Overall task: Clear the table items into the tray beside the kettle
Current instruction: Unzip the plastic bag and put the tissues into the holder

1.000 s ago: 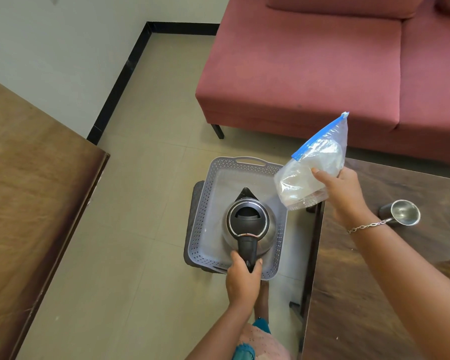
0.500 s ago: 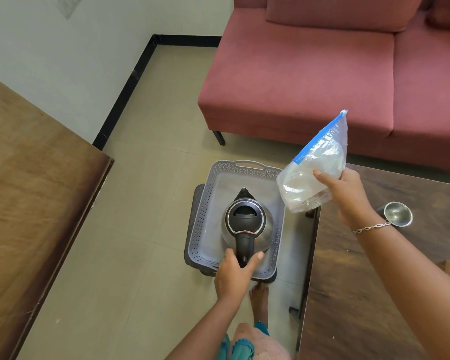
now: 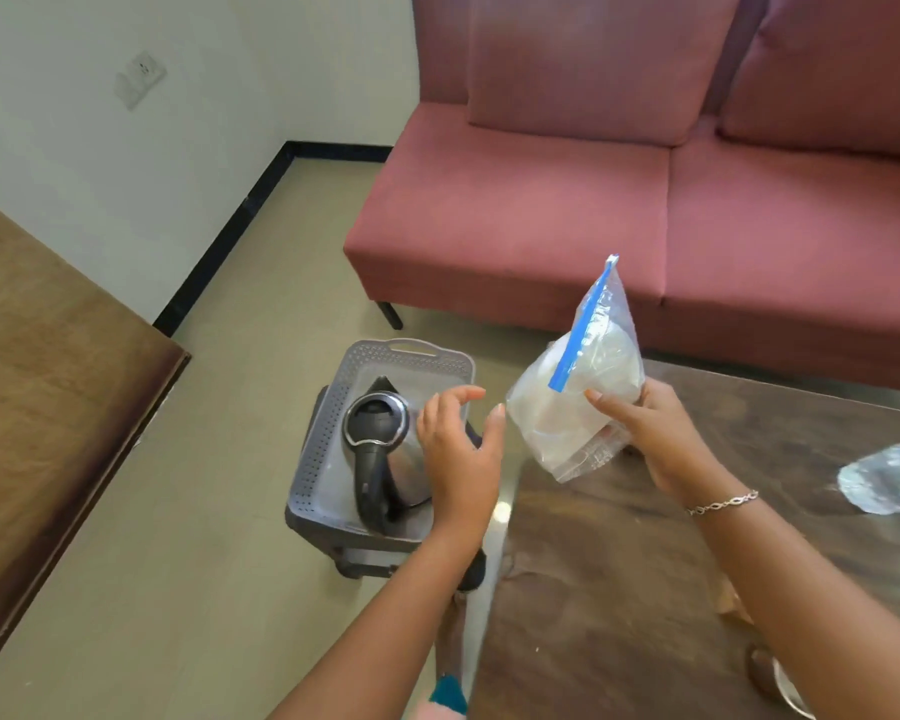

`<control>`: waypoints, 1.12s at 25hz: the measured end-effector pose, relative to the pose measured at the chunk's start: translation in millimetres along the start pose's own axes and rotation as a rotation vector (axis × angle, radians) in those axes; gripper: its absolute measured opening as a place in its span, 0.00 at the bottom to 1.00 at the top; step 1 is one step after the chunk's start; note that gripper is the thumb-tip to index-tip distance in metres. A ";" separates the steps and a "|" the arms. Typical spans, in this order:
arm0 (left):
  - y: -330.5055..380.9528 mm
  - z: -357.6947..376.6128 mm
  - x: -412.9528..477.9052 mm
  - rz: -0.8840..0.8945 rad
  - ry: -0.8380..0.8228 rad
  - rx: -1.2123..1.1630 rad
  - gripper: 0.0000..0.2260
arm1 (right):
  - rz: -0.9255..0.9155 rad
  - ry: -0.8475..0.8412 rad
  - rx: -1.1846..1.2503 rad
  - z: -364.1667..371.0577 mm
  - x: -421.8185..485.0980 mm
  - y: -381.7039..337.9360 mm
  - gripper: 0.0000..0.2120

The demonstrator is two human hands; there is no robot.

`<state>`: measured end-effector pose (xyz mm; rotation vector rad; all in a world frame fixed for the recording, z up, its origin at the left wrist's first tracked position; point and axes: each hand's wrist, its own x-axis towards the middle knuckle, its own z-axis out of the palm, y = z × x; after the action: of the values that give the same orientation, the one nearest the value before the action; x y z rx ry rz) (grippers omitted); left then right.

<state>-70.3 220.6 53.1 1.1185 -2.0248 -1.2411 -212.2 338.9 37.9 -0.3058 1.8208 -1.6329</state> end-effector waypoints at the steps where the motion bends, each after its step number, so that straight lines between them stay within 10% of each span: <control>1: 14.8 12.5 -11.6 0.015 -0.028 -0.042 0.05 | -0.021 -0.006 -0.021 -16.5 -13.6 -0.6 0.11; 13: 119.5 110.3 -105.9 0.034 -0.391 -0.109 0.08 | -0.224 0.165 -0.332 -138.7 -121.1 -0.2 0.06; 19: 130.7 112.9 -99.3 0.130 -0.363 0.016 0.08 | -0.150 -0.060 -0.217 -182.6 -129.9 -5.6 0.26; 23: 126.7 105.4 -97.5 0.222 -0.337 0.104 0.08 | -0.257 0.230 -0.092 -213.8 -121.5 -16.0 0.23; 28: 127.3 95.7 -100.3 0.323 -0.369 0.120 0.05 | -0.391 0.187 -0.035 -211.8 -114.2 -32.2 0.09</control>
<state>-138.2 381.6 123.1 0.6044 -2.4623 -1.2371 -263.4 566.8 104.2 -0.5717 2.0250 -1.9495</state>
